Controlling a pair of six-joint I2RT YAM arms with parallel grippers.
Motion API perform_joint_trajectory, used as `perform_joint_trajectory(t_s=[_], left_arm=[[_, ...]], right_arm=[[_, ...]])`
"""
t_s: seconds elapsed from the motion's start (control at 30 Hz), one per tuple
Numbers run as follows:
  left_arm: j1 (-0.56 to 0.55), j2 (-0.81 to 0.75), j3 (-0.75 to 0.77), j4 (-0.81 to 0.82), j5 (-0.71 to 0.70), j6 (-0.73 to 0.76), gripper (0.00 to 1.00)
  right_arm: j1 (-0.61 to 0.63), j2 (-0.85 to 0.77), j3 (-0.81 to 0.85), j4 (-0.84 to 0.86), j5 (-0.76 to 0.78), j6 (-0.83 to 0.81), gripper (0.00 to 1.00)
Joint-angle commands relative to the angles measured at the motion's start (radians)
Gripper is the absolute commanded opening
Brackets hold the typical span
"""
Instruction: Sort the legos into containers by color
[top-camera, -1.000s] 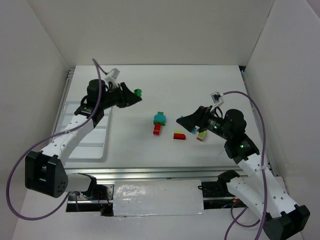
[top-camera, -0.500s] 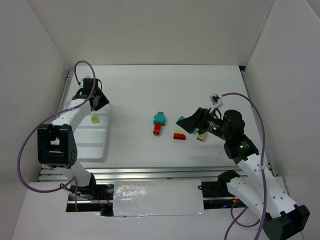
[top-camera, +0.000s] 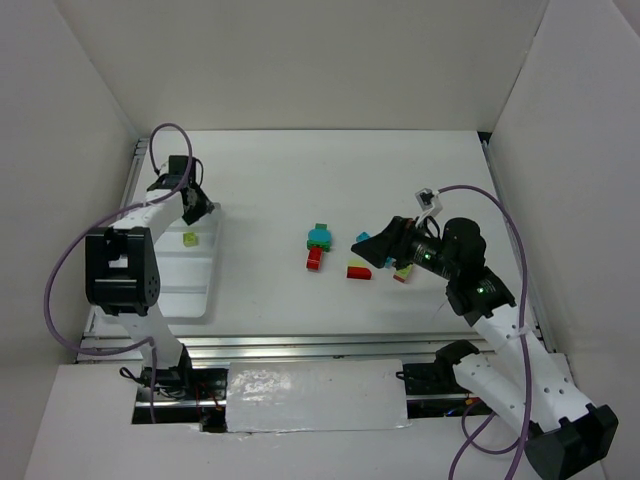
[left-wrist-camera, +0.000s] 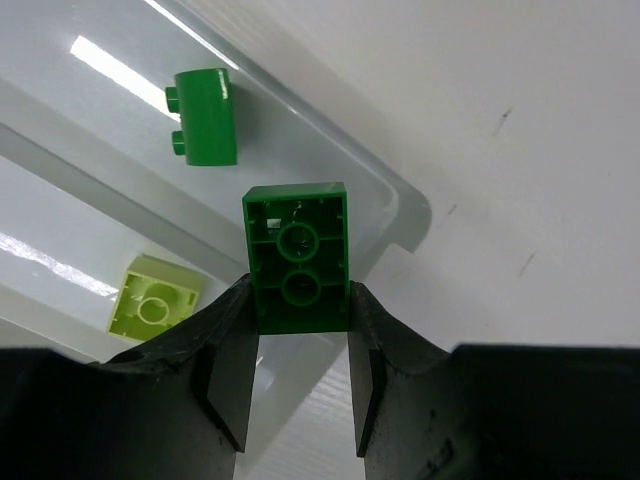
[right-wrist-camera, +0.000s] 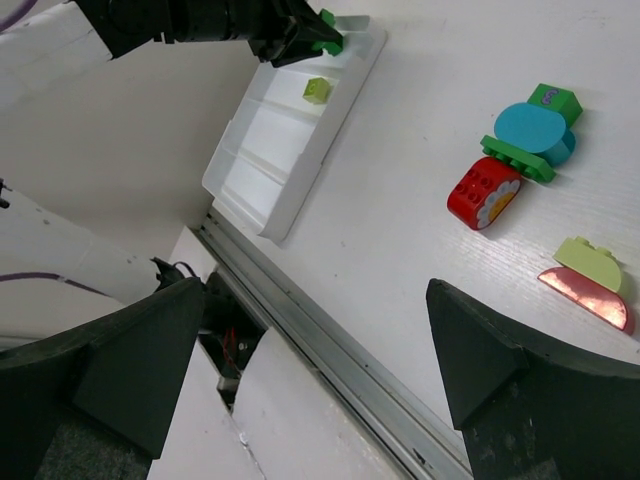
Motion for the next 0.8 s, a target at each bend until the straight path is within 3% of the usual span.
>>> perform_joint_trajectory(t_s=[0.0, 0.1, 0.2, 0.23, 0.43, 0.57, 0.77], left_arm=[[0.024, 0.015, 0.032, -0.005, 0.000, -0.010, 0.24], [0.026, -0.008, 0.023, -0.001, -0.004, -0.013, 0.44], [0.027, -0.025, 0.021, 0.003, 0.011, -0.010, 0.96], [0.027, -0.028, 0.023, 0.001, 0.017, -0.010, 1.00], [0.027, -0.114, 0.005, 0.000, 0.054, -0.013, 1.00], [0.015, -0.287, -0.047, 0.012, 0.114, 0.002, 0.99], [-0.059, -0.499, -0.069, -0.037, 0.199, 0.099, 1.00]], right_arm=[[-0.003, 0.003, 0.002, 0.014, -0.020, -0.015, 1.00], [-0.005, 0.012, 0.001, 0.022, -0.025, -0.012, 1.00], [-0.002, 0.019, -0.004, 0.032, -0.037, -0.003, 1.00], [-0.003, 0.024, -0.007, 0.038, -0.037, -0.001, 1.00], [-0.005, 0.039, -0.018, 0.048, -0.025, 0.002, 1.00], [-0.003, 0.091, -0.001, -0.009, 0.090, 0.010, 1.00], [0.024, 0.343, 0.107, -0.162, 0.308, -0.004, 1.00]])
